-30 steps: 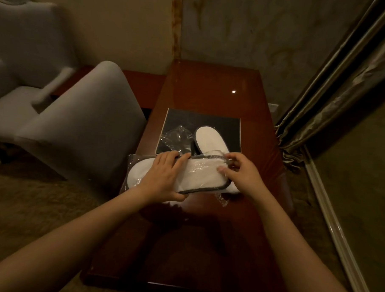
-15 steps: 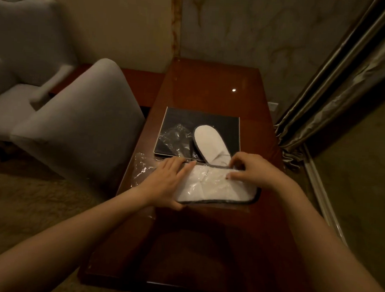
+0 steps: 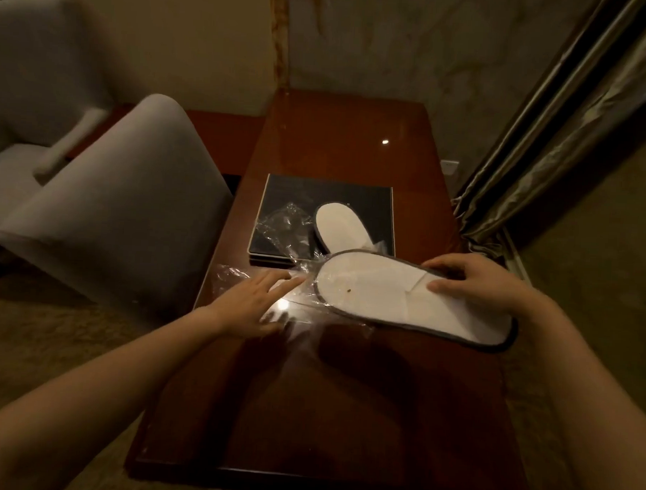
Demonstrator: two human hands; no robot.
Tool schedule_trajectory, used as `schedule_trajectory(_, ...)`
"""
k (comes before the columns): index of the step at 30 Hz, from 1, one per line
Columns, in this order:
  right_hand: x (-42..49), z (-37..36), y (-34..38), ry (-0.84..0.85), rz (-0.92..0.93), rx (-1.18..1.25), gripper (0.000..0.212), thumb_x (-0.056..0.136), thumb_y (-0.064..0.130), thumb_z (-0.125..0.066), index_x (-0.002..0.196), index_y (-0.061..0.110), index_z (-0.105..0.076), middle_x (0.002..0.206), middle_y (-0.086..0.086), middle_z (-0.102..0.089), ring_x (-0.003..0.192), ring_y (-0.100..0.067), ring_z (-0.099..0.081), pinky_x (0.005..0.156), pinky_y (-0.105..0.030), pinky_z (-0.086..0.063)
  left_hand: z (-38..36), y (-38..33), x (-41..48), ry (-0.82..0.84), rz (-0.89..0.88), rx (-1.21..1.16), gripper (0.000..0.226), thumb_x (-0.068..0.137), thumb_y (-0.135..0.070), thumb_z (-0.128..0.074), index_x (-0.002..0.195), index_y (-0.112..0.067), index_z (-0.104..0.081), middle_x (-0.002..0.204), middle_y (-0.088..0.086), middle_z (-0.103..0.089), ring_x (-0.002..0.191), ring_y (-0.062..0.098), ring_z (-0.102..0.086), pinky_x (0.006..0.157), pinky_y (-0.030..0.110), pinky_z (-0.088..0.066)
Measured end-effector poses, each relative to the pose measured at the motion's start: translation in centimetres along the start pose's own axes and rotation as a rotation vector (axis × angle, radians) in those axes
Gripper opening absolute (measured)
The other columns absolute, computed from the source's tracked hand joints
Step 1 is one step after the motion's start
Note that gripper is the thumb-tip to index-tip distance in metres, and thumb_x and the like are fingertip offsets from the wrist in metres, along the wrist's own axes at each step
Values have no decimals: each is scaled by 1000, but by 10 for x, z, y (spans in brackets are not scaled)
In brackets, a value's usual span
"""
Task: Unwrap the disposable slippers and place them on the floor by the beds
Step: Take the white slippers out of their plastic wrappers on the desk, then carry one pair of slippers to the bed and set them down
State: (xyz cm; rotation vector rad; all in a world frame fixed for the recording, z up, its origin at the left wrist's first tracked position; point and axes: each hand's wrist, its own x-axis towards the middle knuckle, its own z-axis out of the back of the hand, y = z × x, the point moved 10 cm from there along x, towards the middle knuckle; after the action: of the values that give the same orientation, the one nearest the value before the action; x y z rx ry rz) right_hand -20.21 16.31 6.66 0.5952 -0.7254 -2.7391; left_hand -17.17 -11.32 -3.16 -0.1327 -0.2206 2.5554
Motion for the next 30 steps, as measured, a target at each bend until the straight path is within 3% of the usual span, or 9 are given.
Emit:
schedule_trajectory(5, -11, 25, -31, -100, -78, 111, 36, 88, 30, -60, 123, 23, -57, 110, 7, -54, 83, 5, -49, 66, -13, -35, -36, 7, 9, 204, 66, -52, 86, 79, -62, -53, 149, -33, -11, 154, 4, -19, 140, 23, -25, 111, 40, -34)
schedule_trajectory(8, -6, 31, -51, -205, -151, 188, 37, 89, 29, -59, 125, 21, -55, 104, 9, -51, 77, 3, -49, 61, -16, -35, -51, 3, 7, 278, 50, -82, 84, 75, -79, -35, 146, -36, -22, 154, 1, -19, 143, 21, -18, 115, 40, -28)
schedule_trajectory(12, 14, 26, -74, -332, -247, 292, 46, 88, 28, -60, 131, 15, -52, 124, -2, -52, 96, -14, -47, 78, -29, -36, -52, -7, 11, 278, 20, -81, 95, 68, -84, -1, 138, -35, -43, 149, -2, -32, 142, 17, -21, 115, 38, -24)
schedule_trajectory(14, 24, 19, -82, -391, -268, 387, 46, 87, 25, -61, 130, 12, -52, 133, -8, -52, 101, -17, -49, 81, -31, -38, -47, -4, 19, 211, 98, -175, 86, 77, -76, -9, 129, -25, -56, 143, 0, -42, 137, 16, -28, 114, 37, -27)
schedule_trajectory(17, 43, 5, -87, -420, -291, 504, 45, 87, 21, -61, 129, 8, -52, 131, -12, -54, 111, -26, -53, 85, -33, -42, -33, 5, 33, 71, 195, -293, 40, 93, -43, -44, 110, -17, -69, 126, 3, -56, 124, 18, -41, 107, 33, -34)
schedule_trajectory(19, 55, -5, -88, -418, -308, 549, 44, 88, 18, -60, 129, 5, -51, 130, -14, -55, 113, -29, -53, 88, -36, -42, -29, 0, 45, 62, 161, -229, 25, 91, -31, -55, 102, -17, -72, 115, 3, -61, 117, 19, -47, 101, 30, -36)
schedule_trajectory(25, 83, -29, -96, -388, -353, 638, 43, 89, 17, -57, 130, 3, -51, 130, -15, -56, 116, -31, -52, 95, -40, -44, -24, -5, 75, 97, 250, -208, 26, 80, -18, -63, 106, -21, -64, 108, -3, -62, 106, 17, -52, 87, 29, -40)
schedule_trajectory(27, 89, -32, -101, -398, -363, 654, 41, 89, 16, -56, 128, 4, -52, 129, -14, -56, 115, -30, -52, 88, -35, -42, -15, -8, 87, 9, 359, -415, 27, 78, -9, -61, 104, -17, -65, 96, -3, -62, 95, 17, -58, 75, 25, -45)
schedule_trajectory(30, 96, -40, -109, -390, -392, 706, 39, 90, 16, -56, 126, 5, -54, 127, -14, -58, 109, -28, -54, 82, -34, -42, -12, 2, 103, -176, 709, -902, 28, 83, -6, -59, 111, -6, -60, 92, 7, -61, 81, 19, -60, 68, 29, -54)
